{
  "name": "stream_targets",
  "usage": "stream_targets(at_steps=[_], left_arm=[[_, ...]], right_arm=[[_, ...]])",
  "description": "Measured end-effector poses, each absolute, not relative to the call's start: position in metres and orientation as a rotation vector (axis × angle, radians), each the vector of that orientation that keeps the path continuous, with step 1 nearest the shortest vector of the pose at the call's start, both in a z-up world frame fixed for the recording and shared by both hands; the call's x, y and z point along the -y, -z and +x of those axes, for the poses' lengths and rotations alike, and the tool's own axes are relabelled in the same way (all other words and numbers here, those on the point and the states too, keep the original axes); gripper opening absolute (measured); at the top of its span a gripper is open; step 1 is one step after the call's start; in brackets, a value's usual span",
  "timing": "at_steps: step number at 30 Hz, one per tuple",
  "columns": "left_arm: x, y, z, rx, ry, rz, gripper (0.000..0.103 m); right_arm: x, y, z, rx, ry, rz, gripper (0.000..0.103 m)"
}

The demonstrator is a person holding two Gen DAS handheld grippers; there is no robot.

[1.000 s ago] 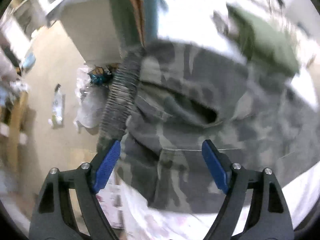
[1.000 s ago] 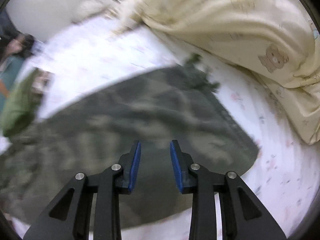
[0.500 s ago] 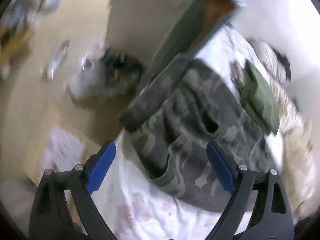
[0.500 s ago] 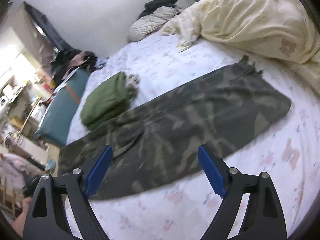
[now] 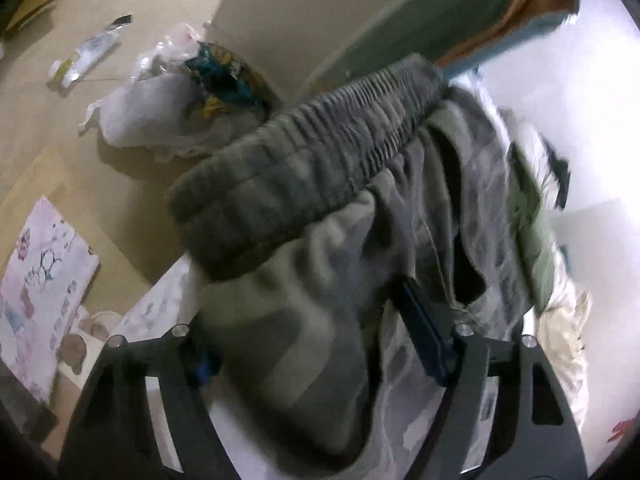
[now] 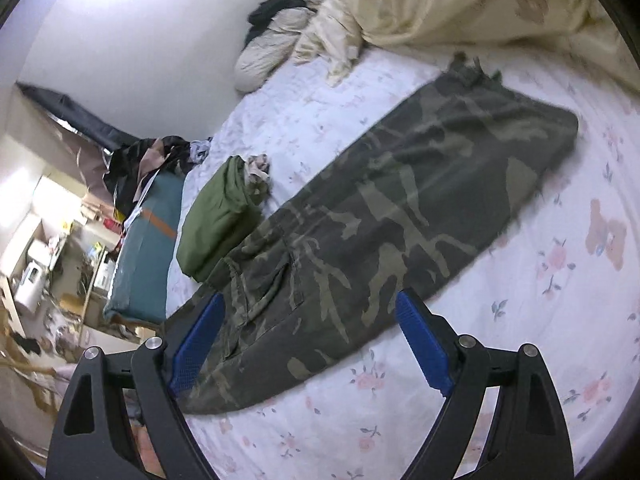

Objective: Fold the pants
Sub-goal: 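Regrasp the waistband with the left gripper and lift it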

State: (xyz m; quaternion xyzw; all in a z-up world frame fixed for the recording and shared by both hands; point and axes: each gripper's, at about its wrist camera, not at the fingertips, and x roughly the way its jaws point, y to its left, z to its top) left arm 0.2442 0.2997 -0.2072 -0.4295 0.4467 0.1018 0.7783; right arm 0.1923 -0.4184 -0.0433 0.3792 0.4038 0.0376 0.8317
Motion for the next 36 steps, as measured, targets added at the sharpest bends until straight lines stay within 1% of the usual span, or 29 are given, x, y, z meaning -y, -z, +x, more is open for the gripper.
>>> stream_targets(at_steps=[1, 3, 4, 5, 6, 8, 9, 11, 14, 17, 19, 21, 23, 24, 26, 29, 35, 36], left_arm=[[-0.3, 0.206, 0.247, -0.955, -0.224, -0.916, 0.073], [-0.305, 0.202, 0.248, -0.911, -0.239, -0.921, 0.063], [-0.307, 0.2, 0.247, -0.894, -0.248, -0.93, 0.059], [-0.31, 0.198, 0.245, -0.871, -0.253, -0.944, 0.051], [-0.311, 0.193, 0.244, -0.849, -0.243, -0.951, 0.036], [-0.306, 0.176, 0.244, -0.822, -0.242, -0.865, 0.027], [-0.301, 0.167, 0.243, -0.811, -0.238, -0.823, 0.019], [-0.295, 0.151, 0.24, -0.78, -0.222, -0.797, 0.011], [-0.284, 0.126, 0.238, -0.749, -0.216, -0.737, 0.009], [-0.277, 0.101, 0.235, -0.721, -0.223, -0.713, 0.009], [-0.269, 0.088, 0.235, -0.716, -0.236, -0.701, 0.009], [-0.263, 0.08, 0.237, -0.719, -0.223, -0.679, 0.009], [-0.26, 0.076, 0.24, -0.735, -0.234, -0.651, 0.009], [-0.261, 0.077, 0.242, -0.737, -0.24, -0.653, 0.009], [-0.264, 0.082, 0.243, -0.756, -0.266, -0.653, 0.009], [-0.265, 0.091, 0.244, -0.779, -0.287, -0.642, 0.009], [-0.266, 0.105, 0.248, -0.821, -0.316, -0.601, 0.009], [-0.267, 0.106, 0.249, -0.822, -0.32, -0.6, 0.009]], right_arm=[[0.42, 0.045, 0.194, -0.858, -0.089, 0.819, 0.089], [0.421, 0.047, 0.198, -0.857, -0.103, 0.824, 0.089], [0.421, 0.046, 0.199, -0.858, -0.099, 0.811, 0.089], [0.42, 0.047, 0.201, -0.859, -0.094, 0.804, 0.089], [0.421, 0.048, 0.202, -0.86, -0.095, 0.806, 0.089], [0.42, 0.051, 0.205, -0.864, -0.103, 0.821, 0.089], [0.419, 0.052, 0.207, -0.865, -0.106, 0.825, 0.089], [0.417, 0.051, 0.21, -0.868, -0.11, 0.814, 0.089], [0.415, 0.049, 0.209, -0.867, -0.128, 0.814, 0.089], [0.423, 0.056, 0.205, -0.862, -0.115, 0.862, 0.09], [0.429, 0.069, 0.203, -0.88, -0.072, 0.897, 0.094], [0.43, 0.104, 0.204, -0.968, -0.019, 0.943, 0.094], [0.423, 0.134, 0.21, -1.077, 0.014, 0.898, 0.093], [0.421, 0.144, 0.213, -1.11, 0.016, 0.882, 0.092], [0.425, 0.163, 0.218, -1.102, -0.007, 0.931, 0.091], [0.448, 0.182, 0.223, -1.023, -0.002, 1.036, 0.09], [0.53, 0.189, 0.224, -0.791, 0.144, 1.18, 0.072], [0.549, 0.193, 0.224, -0.759, 0.162, 1.208, 0.067]])
